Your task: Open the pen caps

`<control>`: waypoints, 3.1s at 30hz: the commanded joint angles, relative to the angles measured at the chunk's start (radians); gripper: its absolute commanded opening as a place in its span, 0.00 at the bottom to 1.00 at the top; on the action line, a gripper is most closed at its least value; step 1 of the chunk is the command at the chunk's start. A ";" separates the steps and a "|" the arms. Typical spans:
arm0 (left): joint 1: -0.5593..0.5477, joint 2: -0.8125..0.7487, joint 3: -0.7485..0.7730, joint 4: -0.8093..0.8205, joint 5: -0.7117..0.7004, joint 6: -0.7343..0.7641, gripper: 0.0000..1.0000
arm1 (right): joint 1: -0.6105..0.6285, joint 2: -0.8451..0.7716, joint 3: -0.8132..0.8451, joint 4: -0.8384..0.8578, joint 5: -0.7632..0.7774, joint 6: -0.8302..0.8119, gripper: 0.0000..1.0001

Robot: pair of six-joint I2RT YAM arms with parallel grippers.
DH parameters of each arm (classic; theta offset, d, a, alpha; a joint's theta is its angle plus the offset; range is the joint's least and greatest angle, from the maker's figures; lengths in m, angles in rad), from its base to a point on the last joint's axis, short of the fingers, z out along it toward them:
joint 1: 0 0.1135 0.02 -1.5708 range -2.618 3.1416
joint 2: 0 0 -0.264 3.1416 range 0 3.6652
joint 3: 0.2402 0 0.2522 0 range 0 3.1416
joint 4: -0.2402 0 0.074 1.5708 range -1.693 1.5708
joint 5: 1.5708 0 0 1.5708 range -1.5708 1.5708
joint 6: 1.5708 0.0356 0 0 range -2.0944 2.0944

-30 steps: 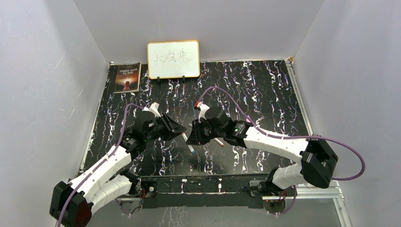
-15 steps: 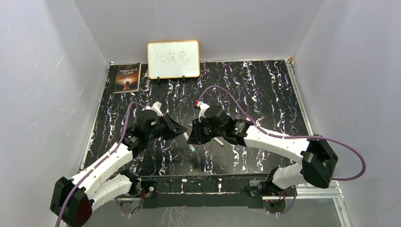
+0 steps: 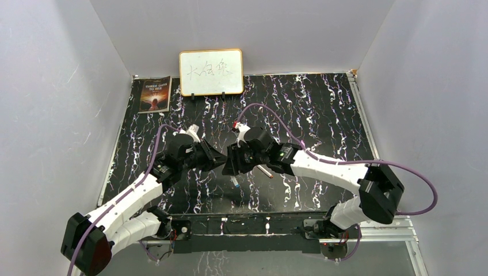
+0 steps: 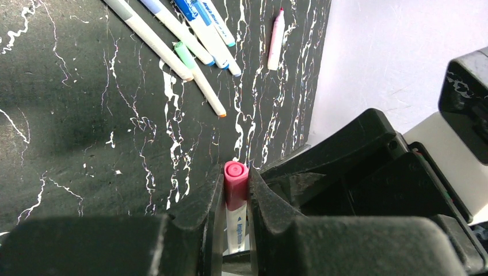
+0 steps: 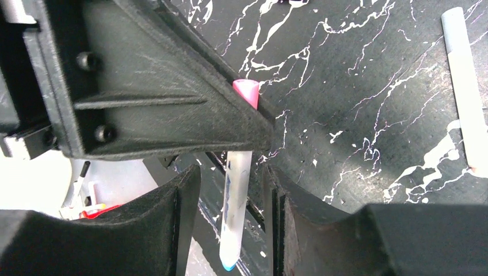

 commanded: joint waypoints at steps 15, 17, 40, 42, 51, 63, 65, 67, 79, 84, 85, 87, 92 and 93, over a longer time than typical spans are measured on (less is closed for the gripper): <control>-0.007 0.016 0.064 0.014 -0.080 0.073 0.00 | -0.003 -0.093 -0.123 0.135 -0.112 0.046 0.00; -0.002 0.040 0.084 0.015 -0.105 0.086 0.00 | -0.004 -0.120 -0.162 0.142 -0.123 0.063 0.00; 0.174 0.087 0.179 -0.140 -0.170 0.223 0.00 | -0.015 -0.236 -0.125 -0.302 0.361 -0.035 0.00; 0.174 0.058 0.173 -0.192 -0.175 0.245 0.00 | -0.052 -0.156 -0.046 -0.413 0.490 -0.074 0.00; 0.174 -0.041 0.115 -0.295 -0.172 0.260 0.00 | -0.353 0.070 0.019 -0.447 0.756 -0.206 0.00; 0.174 -0.004 0.107 -0.317 -0.184 0.291 0.00 | -0.523 0.220 0.057 -0.342 0.678 -0.279 0.01; 0.175 0.007 0.110 -0.321 -0.189 0.296 0.00 | -0.527 0.231 0.061 -0.334 0.651 -0.281 0.03; 0.174 0.017 0.112 -0.322 -0.190 0.300 0.00 | -0.530 0.237 0.064 -0.330 0.640 -0.283 0.05; 0.174 0.089 0.126 -0.337 -0.211 0.330 0.00 | -0.530 0.224 0.048 -0.335 0.596 -0.279 0.25; 0.173 0.159 0.166 -0.361 -0.232 0.359 0.01 | -0.529 0.205 0.073 -0.362 0.583 -0.275 0.26; 0.175 0.173 0.177 -0.369 -0.241 0.367 0.01 | -0.530 0.196 0.079 -0.369 0.577 -0.274 0.28; 0.175 0.209 0.200 -0.388 -0.264 0.389 0.02 | -0.529 0.177 0.092 -0.384 0.563 -0.270 0.32; 0.175 0.302 0.254 -0.415 -0.335 0.455 0.03 | -0.529 0.105 0.103 -0.405 0.481 -0.258 0.46; 0.175 0.322 0.264 -0.414 -0.348 0.465 0.03 | -0.529 0.092 0.104 -0.406 0.452 -0.255 0.47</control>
